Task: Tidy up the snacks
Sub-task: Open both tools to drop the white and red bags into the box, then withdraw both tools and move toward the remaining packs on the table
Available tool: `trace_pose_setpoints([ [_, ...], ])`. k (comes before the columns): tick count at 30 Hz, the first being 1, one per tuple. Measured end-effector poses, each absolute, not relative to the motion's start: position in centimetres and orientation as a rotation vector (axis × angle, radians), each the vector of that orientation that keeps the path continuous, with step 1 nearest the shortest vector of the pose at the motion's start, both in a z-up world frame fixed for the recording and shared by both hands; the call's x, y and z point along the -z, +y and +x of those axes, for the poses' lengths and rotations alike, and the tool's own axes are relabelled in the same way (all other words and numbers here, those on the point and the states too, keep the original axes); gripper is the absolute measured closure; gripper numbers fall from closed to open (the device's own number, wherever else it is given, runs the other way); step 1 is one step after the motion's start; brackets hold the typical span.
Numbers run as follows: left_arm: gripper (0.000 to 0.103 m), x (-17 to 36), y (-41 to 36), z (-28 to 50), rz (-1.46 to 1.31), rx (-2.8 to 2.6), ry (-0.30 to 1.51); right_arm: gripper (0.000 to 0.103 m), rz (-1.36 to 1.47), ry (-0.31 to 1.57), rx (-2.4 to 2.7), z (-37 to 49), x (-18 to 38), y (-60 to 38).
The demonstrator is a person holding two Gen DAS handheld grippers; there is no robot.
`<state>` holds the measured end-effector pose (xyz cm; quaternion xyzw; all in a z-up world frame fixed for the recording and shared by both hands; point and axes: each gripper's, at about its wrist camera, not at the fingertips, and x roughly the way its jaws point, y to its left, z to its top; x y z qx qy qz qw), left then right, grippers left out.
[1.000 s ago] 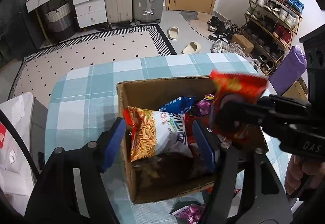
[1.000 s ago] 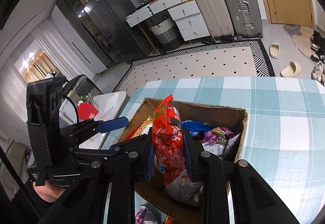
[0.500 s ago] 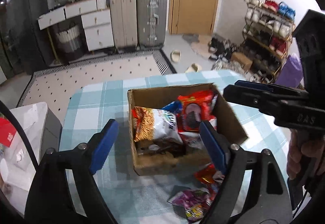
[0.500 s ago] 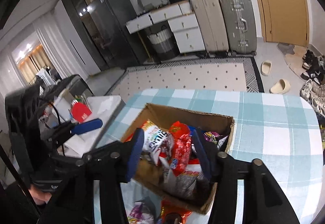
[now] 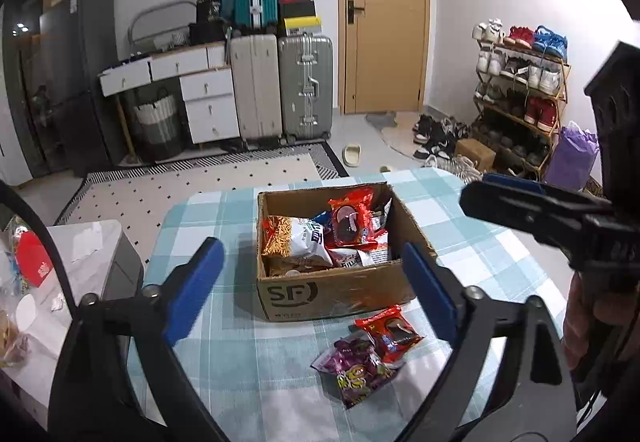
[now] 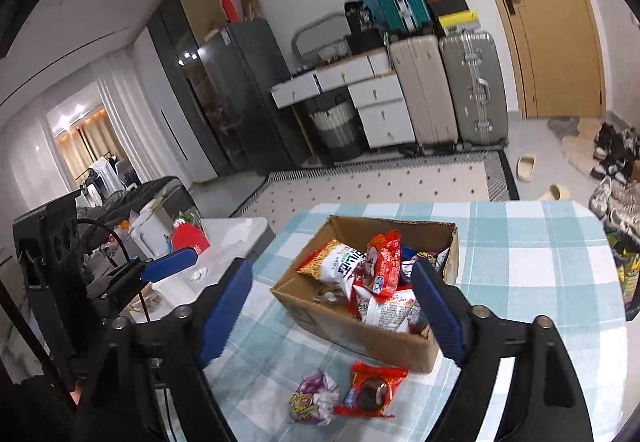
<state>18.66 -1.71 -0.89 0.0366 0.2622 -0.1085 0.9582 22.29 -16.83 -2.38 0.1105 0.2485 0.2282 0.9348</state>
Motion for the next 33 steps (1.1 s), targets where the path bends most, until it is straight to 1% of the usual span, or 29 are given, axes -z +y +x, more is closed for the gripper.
trace_pose_setpoints([
  [1,0.001,0.7,-1.6,17.7,0.074,0.217,0.514,0.017,0.223,0.492,-0.469,21.3,2.4,-16.8],
  [2,0.001,0.6,-1.5,17.3,0.075,0.213,0.499,0.016,0.221,0.480,-0.469,20.7,2.4,-16.8],
  [3,0.001,0.5,-1.5,16.3,0.076,0.204,0.476,0.013,0.216,0.461,-0.471,19.4,2.4,-16.7],
  [7,0.001,0.3,-1.2,12.9,0.077,0.181,0.440,0.011,0.206,0.399,-0.483,15.6,2.9,-16.5],
  [9,0.001,0.6,-1.0,11.3,0.067,0.171,0.430,0.008,0.201,0.372,-0.474,13.8,3.2,-16.4],
  [15,0.001,2.0,0.8,9.0,0.032,0.136,0.397,0.003,0.207,0.322,-0.467,10.1,5.4,-16.4],
  [22,0.001,6.5,2.0,8.0,0.012,0.038,0.369,0.001,0.180,0.357,-0.428,9.2,9.0,-16.2],
  [27,0.001,11.3,2.5,9.8,-0.030,0.034,0.480,0.001,0.120,0.411,-0.409,9.2,12.6,-15.5],
  [33,0.001,15.5,1.8,11.2,-0.009,0.044,0.512,0.001,0.131,0.489,-0.382,10.3,16.5,-15.8],
])
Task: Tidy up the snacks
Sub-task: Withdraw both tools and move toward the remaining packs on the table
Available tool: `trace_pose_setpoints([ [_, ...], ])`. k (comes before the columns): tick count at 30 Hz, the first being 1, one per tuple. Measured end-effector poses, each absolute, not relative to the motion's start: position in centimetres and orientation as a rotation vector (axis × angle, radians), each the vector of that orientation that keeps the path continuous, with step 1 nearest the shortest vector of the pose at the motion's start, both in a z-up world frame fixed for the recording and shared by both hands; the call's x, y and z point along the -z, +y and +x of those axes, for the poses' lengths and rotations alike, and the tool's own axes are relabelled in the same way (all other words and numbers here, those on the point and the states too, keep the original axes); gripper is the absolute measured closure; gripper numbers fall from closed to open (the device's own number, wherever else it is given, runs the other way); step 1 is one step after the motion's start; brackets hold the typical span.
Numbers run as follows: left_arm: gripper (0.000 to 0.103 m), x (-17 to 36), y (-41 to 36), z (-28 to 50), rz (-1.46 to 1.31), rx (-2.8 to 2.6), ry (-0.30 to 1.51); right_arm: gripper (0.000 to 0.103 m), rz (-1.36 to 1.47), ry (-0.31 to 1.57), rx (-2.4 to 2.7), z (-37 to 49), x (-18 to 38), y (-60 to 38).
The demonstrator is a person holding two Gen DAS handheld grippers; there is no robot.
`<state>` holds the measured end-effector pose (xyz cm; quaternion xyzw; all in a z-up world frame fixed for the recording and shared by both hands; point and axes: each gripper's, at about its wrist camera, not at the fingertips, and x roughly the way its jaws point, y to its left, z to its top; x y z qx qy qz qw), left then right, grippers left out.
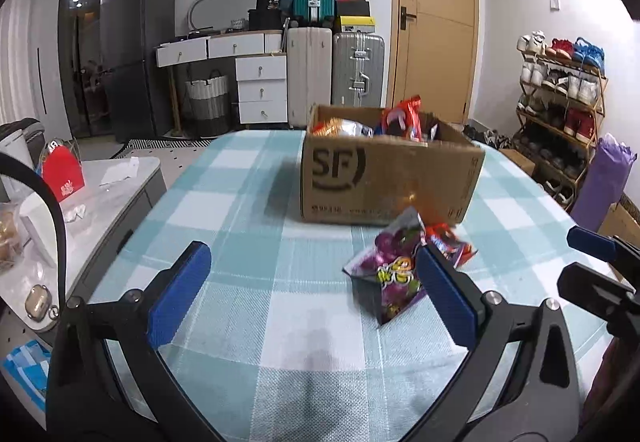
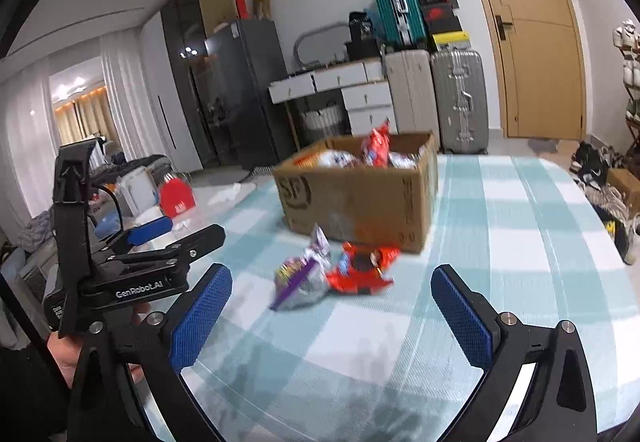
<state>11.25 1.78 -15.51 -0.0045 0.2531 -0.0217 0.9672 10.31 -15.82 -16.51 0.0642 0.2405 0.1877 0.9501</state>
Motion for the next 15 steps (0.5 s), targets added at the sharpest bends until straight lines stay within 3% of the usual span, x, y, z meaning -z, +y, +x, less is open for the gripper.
trace_pose_setpoints([
  [15,0.001,17.3,0.6,13.2,0.022,0.045,0.530,0.001,0.197,0.656,-0.354,16.2,20.3,-16.5],
])
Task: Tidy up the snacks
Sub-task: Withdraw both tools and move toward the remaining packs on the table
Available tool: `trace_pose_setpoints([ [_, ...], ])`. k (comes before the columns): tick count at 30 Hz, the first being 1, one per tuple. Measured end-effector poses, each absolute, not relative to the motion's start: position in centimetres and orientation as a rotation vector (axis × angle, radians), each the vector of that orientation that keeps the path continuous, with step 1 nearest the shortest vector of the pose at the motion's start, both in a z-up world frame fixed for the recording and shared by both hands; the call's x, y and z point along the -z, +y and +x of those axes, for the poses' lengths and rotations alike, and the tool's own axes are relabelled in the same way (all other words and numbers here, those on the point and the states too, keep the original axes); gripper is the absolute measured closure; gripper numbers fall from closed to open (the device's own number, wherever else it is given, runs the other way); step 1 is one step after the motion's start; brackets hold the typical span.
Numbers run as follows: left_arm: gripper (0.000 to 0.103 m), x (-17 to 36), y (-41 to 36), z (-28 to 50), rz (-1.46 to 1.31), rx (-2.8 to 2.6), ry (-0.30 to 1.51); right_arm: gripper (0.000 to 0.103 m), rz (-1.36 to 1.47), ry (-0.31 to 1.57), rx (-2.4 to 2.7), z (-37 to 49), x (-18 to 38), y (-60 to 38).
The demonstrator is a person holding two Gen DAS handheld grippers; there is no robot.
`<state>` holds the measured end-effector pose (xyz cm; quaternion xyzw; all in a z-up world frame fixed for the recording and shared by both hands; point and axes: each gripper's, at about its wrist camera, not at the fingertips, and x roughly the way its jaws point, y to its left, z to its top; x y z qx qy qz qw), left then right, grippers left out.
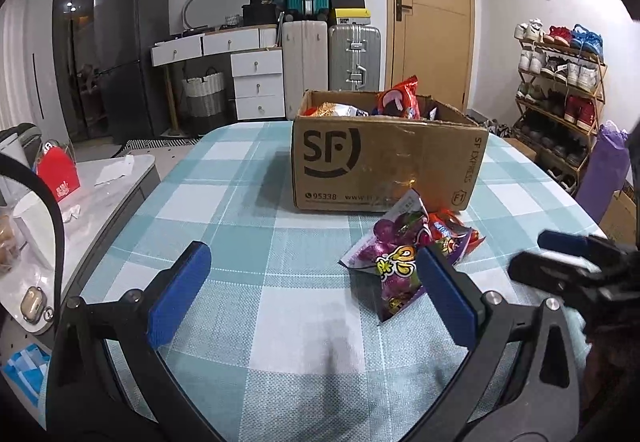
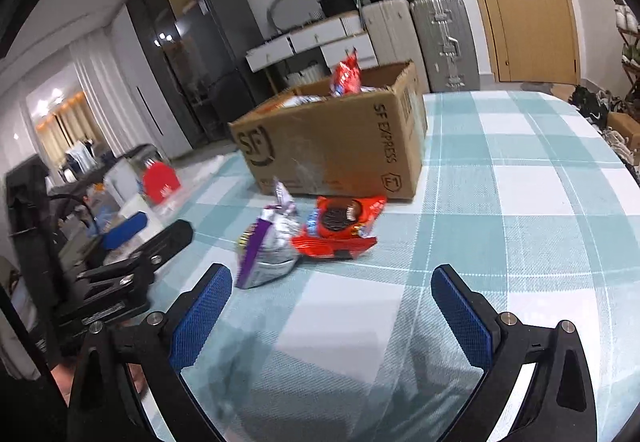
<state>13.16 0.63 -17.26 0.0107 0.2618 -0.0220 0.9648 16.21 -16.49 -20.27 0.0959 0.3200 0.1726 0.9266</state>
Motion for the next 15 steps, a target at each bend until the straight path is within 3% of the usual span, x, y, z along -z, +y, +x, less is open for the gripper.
trace_pose_setpoints([
  [11,0.001,17.1,0.3,13.1,0.034,0.041,0.532,0.001,0.207,0.750,-0.299,23.1,21.1,-15.6],
  [13,0.001,17.2,0.4,13.2,0.032,0.044,0.535,0.004,0.160,0.758,-0.274,24.5,21.0,-14.8],
  [15,0.001,17.2,0.5,13.3,0.027,0.046,0.535,0.012,0.117,0.769,-0.271,25.6,21.0,-13.9],
])
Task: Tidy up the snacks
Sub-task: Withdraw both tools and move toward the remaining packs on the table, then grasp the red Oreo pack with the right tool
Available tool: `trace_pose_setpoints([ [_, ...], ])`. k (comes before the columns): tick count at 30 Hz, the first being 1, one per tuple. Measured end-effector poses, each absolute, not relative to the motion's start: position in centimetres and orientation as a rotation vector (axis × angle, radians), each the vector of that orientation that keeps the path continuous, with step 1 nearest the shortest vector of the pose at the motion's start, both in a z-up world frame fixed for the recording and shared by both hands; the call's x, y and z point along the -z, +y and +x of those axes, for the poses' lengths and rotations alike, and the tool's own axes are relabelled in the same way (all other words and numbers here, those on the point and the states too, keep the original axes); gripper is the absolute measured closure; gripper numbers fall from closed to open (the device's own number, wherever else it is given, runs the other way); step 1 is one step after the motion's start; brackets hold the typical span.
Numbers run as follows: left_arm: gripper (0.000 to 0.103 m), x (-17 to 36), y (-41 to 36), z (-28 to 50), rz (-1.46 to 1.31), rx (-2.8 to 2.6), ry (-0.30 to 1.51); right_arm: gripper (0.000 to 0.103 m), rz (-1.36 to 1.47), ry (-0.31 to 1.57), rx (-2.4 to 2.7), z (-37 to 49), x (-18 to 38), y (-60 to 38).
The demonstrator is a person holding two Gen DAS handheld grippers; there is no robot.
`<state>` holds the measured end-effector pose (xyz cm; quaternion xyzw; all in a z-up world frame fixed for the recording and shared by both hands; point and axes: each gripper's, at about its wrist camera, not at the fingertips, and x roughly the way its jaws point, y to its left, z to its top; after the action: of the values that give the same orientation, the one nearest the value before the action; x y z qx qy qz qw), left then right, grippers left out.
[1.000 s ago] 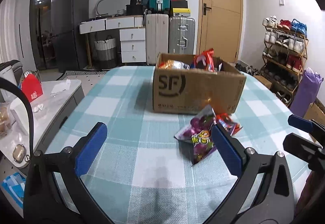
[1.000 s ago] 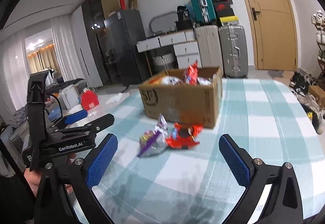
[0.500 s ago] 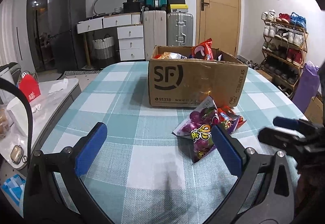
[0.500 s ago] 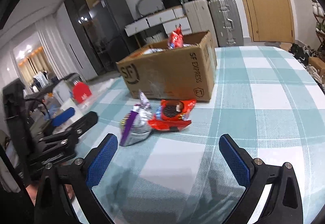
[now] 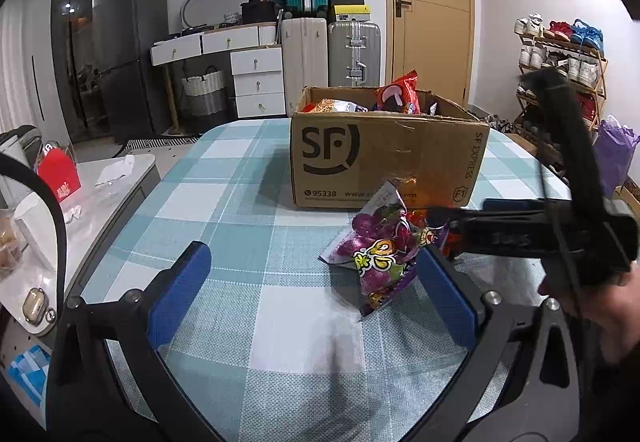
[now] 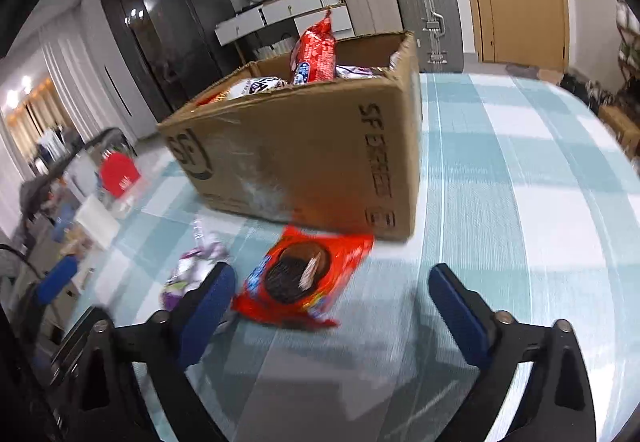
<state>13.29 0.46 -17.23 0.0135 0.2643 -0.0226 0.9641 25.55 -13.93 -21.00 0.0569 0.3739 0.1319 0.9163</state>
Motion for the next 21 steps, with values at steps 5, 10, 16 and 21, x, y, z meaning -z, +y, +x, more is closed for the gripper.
trace_pose_setpoints([
  [5,0.001,17.3,0.7,13.4,0.019,0.045,0.541,0.018,0.068,0.816,-0.286,26.7,21.4,-12.5],
  [10,0.001,17.4,0.7,13.4,0.021,0.045,0.543,0.018,0.056,0.858,-0.297,27.3,22.1,-12.0],
  [16,0.001,17.3,0.8,13.5,0.016,0.039,0.546,0.032,0.005,0.857,-0.313,26.9,22.4,-10.8],
  [21,0.001,17.4,0.8,13.3,0.016,0.030,0.537,0.053,0.024,0.851,-0.326,26.8,22.4,-11.0],
])
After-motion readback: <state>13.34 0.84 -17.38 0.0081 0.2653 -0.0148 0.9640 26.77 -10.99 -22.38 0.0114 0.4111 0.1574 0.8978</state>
